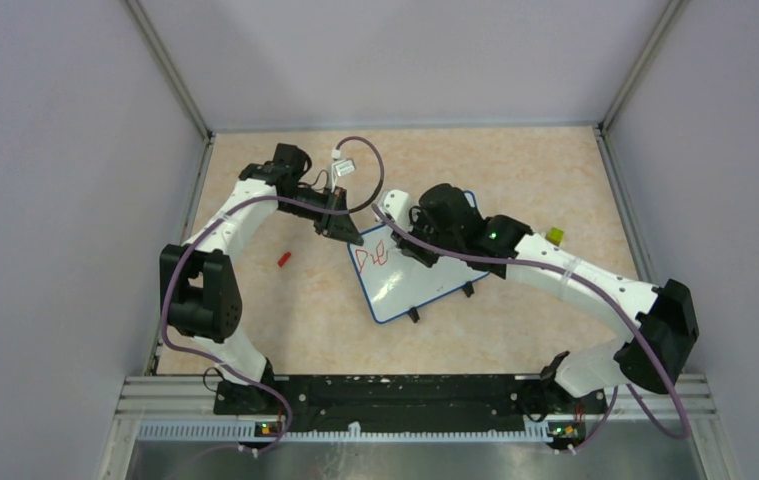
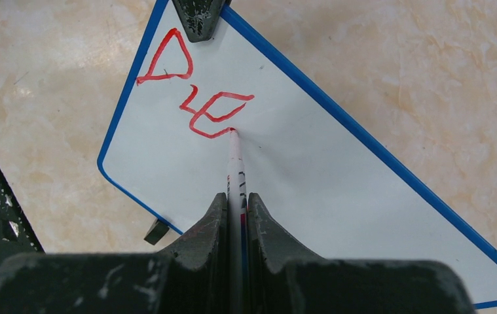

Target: Write a sentence on the whiteboard

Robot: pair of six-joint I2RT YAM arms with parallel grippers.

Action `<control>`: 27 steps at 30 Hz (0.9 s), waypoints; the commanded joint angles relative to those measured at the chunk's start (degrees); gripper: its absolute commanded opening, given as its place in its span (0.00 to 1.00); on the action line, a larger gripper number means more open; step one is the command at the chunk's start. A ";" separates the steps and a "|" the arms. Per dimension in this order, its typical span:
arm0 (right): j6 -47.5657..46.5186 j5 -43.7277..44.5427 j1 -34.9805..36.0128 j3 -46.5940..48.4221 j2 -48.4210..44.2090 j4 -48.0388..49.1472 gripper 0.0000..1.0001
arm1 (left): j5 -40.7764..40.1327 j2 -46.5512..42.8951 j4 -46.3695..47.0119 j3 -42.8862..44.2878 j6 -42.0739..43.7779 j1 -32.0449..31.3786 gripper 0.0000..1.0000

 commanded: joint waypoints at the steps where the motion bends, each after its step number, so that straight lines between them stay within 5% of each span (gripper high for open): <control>1: 0.10 2.53 -0.81 2.72 -0.79 2.23 0.00 | 1.26 -0.58 -0.19 -0.15 -0.25 -0.65 0.00; 27: -0.28 -2.44 -0.58 -1.39 -0.25 3.16 0.00 | 1.19 -0.35 -0.10 -0.41 -0.26 -0.65 0.00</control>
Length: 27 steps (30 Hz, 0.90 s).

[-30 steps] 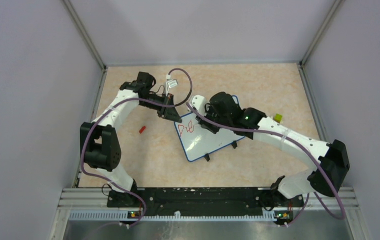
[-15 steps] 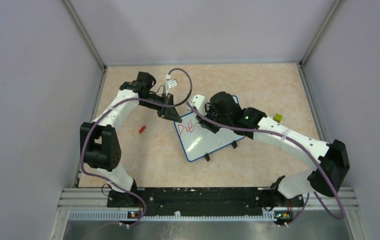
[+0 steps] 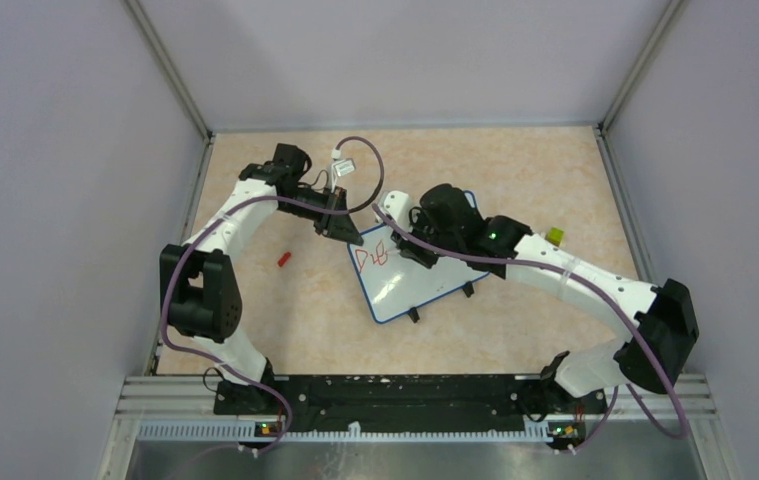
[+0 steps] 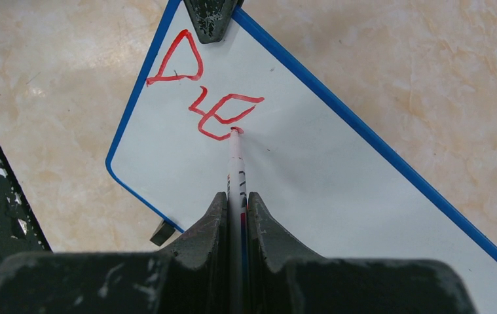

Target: Write a sentence on the whiteboard

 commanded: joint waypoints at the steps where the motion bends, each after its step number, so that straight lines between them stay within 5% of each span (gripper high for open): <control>1: -0.65 -0.43 -0.21 -1.01 -0.46 2.21 0.00 | 1.22 -0.37 -0.18 -0.35 -0.29 -0.65 0.00; 27: -0.62 3.74 -2.55 1.39 -1.73 2.11 0.00 | 0.84 -0.68 -0.29 -0.09 -0.45 -0.65 0.00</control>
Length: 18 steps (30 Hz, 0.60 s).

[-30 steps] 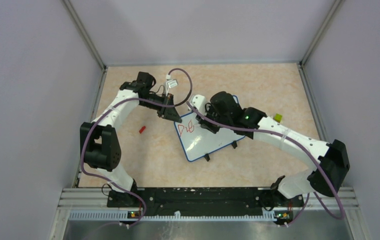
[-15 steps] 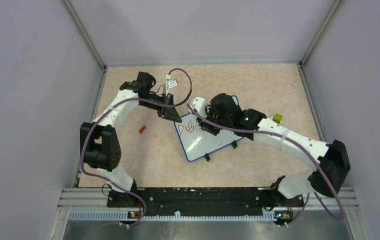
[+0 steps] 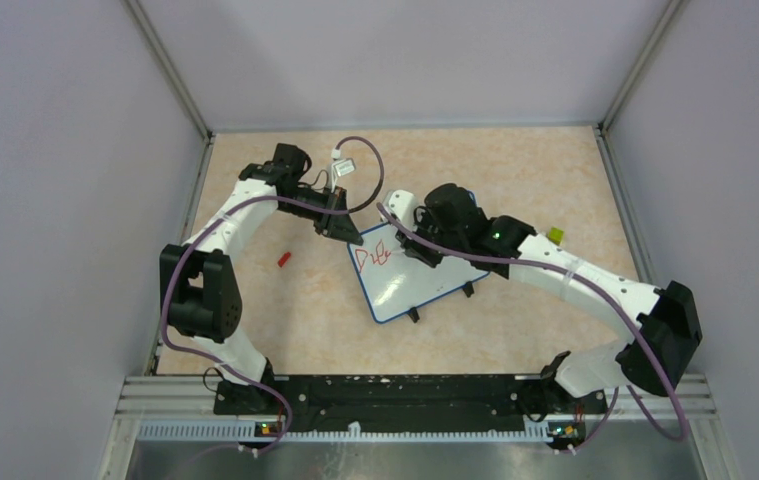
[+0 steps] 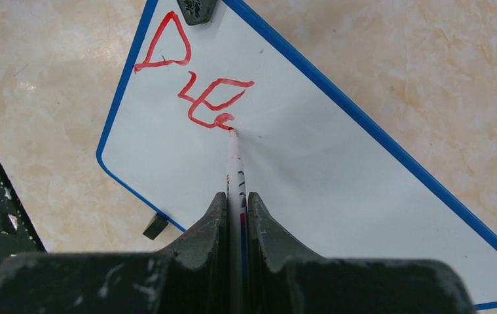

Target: Write a sentence on the whiteboard

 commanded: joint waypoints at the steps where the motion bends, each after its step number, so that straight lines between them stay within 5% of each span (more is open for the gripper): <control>1: 0.11 3.72 -1.21 2.96 -0.75 2.17 0.00 | 1.15 -0.67 -0.51 -0.11 -0.50 -0.65 0.00; 18: 1.96 3.84 -1.33 4.03 -0.51 3.85 0.00 | 1.31 -0.63 -0.28 -0.24 -0.47 -0.65 0.00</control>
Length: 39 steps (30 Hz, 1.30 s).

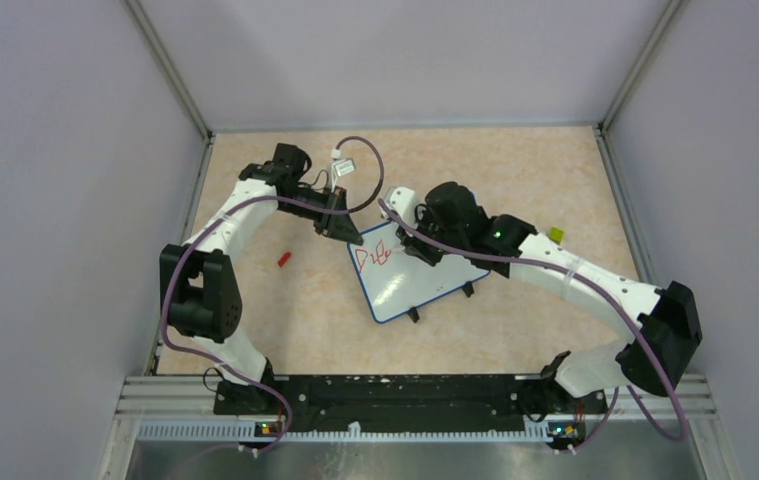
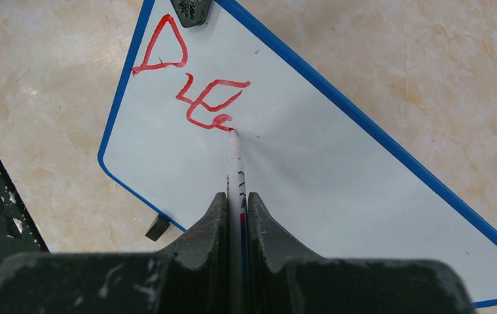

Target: Write a sentence on the whiteboard

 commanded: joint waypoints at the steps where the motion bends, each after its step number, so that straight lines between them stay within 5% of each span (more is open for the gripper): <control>1: 0.78 3.95 -1.09 3.75 -0.46 3.97 0.00 | 1.39 -0.61 -0.34 -0.22 -0.47 -0.65 0.00; 27: -0.31 0.97 -1.14 -1.51 -1.82 0.22 0.00 | 1.09 -0.72 -0.32 -0.57 -0.25 -0.65 0.00; 39: -0.74 2.36 -1.13 3.87 -3.39 -0.67 0.00 | 1.26 -0.86 -0.26 -0.76 -0.10 -0.65 0.00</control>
